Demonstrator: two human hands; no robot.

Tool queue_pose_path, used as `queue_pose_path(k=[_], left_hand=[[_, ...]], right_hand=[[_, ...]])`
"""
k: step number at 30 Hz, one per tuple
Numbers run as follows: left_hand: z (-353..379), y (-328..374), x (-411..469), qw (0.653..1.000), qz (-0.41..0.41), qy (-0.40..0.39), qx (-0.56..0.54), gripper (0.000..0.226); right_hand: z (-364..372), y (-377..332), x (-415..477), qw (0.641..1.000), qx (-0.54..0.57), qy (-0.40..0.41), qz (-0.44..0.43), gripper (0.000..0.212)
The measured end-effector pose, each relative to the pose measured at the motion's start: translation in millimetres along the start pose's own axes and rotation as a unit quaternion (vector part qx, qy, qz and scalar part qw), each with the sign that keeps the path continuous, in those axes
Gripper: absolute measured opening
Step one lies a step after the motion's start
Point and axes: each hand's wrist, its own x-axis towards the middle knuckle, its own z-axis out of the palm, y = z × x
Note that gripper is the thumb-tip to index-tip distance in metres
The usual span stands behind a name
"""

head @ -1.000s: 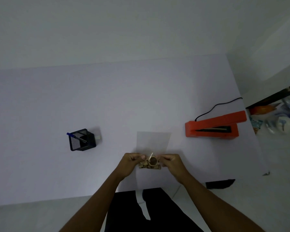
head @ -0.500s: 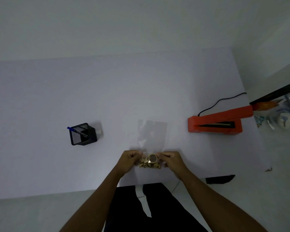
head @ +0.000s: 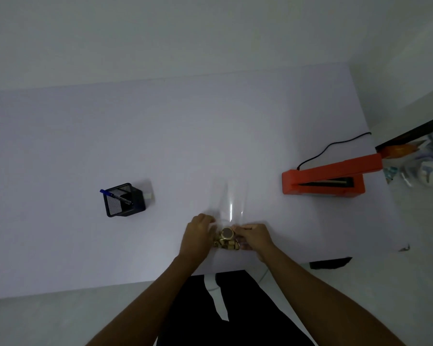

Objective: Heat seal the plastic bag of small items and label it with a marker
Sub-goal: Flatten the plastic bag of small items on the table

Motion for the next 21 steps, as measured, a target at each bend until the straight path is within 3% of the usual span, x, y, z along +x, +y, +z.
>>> queue_pose_path(k=[2,6,9,12,15,18,21], left_hand=[[6.8,9.4,-5.0,0.996,0.037,-0.063,0.046,0.027],[13.4,24.8,-10.2,0.983,0.011,-0.126,0.135,0.044],[14.4,35.2,-11.9,0.981,0.001,-0.128,0.148,0.048],[19.8,42.1,-13.3,0.971,0.004,-0.143,0.191,0.057],[27.9,47.2,-14.7,0.961,0.020,-0.142,0.237,0.081],[31.1,55.7,-16.4,0.959,0.004,-0.167,0.229,0.090],[32.2,58.7,-15.0,0.957,-0.011,-0.176,0.231,0.094]], right_hand=[[0.2,0.4,0.4,1.000,-0.002,0.000,-0.004,0.023],[-1.2,-1.2,-0.2,0.999,-0.041,-0.009,-0.020,0.025],[-8.8,3.3,-1.1,0.993,-0.074,0.058,-0.074,0.031],[-14.9,1.8,-2.8,0.983,-0.008,0.127,-0.133,0.034],[-8.6,-17.3,-4.6,0.984,0.061,0.054,-0.156,0.034],[2.0,-29.6,-0.3,0.985,0.083,-0.064,-0.134,0.033],[6.4,-27.5,10.2,0.984,0.086,-0.112,-0.107,0.034]])
